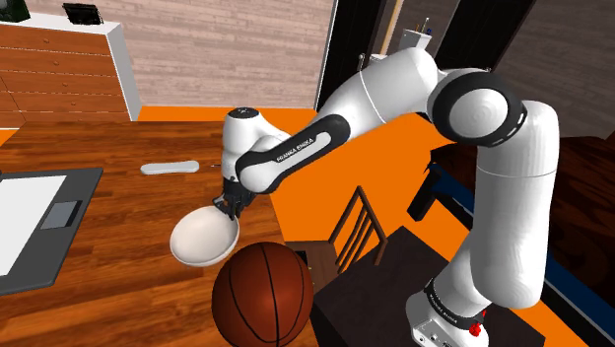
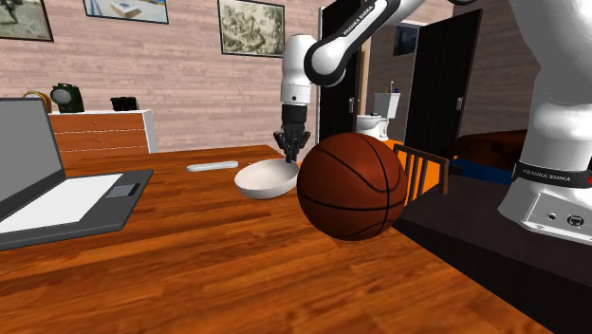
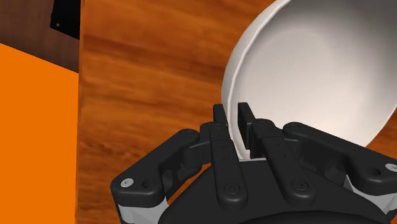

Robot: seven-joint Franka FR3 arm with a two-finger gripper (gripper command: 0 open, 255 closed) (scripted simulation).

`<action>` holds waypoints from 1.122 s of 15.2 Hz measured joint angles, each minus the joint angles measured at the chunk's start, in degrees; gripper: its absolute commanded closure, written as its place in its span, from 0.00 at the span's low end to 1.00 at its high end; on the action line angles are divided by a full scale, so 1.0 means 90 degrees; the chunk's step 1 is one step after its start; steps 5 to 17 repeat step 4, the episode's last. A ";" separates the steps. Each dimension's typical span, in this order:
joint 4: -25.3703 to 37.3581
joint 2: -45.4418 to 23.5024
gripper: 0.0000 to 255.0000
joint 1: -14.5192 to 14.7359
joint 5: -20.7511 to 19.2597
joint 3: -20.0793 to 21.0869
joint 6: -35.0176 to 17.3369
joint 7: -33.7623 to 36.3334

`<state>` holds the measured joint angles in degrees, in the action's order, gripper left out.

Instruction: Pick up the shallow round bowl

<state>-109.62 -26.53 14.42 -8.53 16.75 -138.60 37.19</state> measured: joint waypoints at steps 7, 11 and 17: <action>0.0033 0.0209 1.00 -0.0037 0.0083 0.0053 0.0236 -0.0045; 0.0033 0.0209 1.00 -0.0037 0.0083 0.0053 0.0236 -0.0045; 0.0033 0.0209 1.00 -0.0037 0.0083 0.0053 0.0236 -0.0045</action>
